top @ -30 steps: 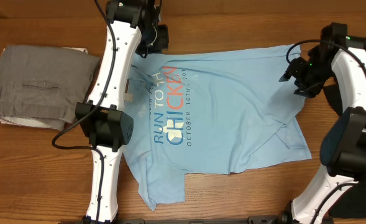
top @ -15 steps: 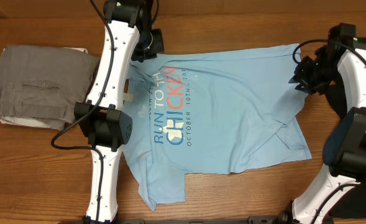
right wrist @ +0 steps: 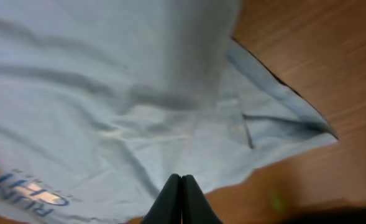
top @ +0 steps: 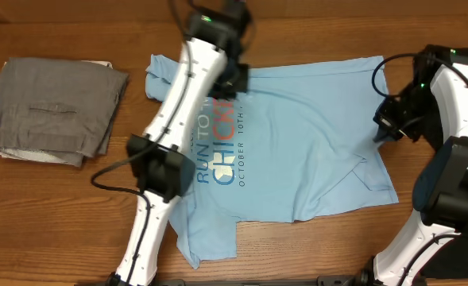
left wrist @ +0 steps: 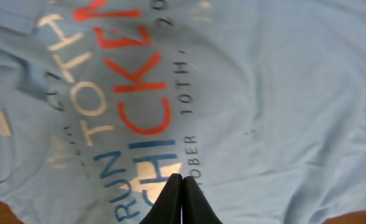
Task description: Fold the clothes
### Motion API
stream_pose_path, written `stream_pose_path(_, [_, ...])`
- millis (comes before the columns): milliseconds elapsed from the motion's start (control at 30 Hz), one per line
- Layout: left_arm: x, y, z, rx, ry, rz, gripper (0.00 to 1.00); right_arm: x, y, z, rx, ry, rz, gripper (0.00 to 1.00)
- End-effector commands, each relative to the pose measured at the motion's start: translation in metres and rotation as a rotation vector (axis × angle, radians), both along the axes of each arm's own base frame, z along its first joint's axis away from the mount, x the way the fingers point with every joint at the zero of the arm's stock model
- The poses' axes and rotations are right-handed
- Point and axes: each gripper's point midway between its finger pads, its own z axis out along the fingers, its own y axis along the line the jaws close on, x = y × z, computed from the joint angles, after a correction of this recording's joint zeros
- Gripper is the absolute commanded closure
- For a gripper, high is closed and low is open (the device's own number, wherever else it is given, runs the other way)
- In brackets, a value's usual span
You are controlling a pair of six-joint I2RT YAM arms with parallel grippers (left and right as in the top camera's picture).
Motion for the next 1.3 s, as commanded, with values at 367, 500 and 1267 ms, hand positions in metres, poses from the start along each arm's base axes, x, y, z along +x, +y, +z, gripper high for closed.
stream_pose_path(367, [-0.022,0.07,0.141,0.001,-0.307,0.099,0.96,-0.058,-0.007,-0.054,-0.037,0.131,-0.115,0.96])
stream_pose_path(500, [-0.03,0.09,0.128,0.033,-0.245,0.154,0.96,-0.076,-0.006,-0.078,0.018,0.147,-0.176,0.96])
stream_pose_path(1267, [-0.075,0.156,-0.057,0.192,0.202,0.27,0.96,-0.106,-0.104,-0.106,-0.361,0.182,-0.459,0.96])
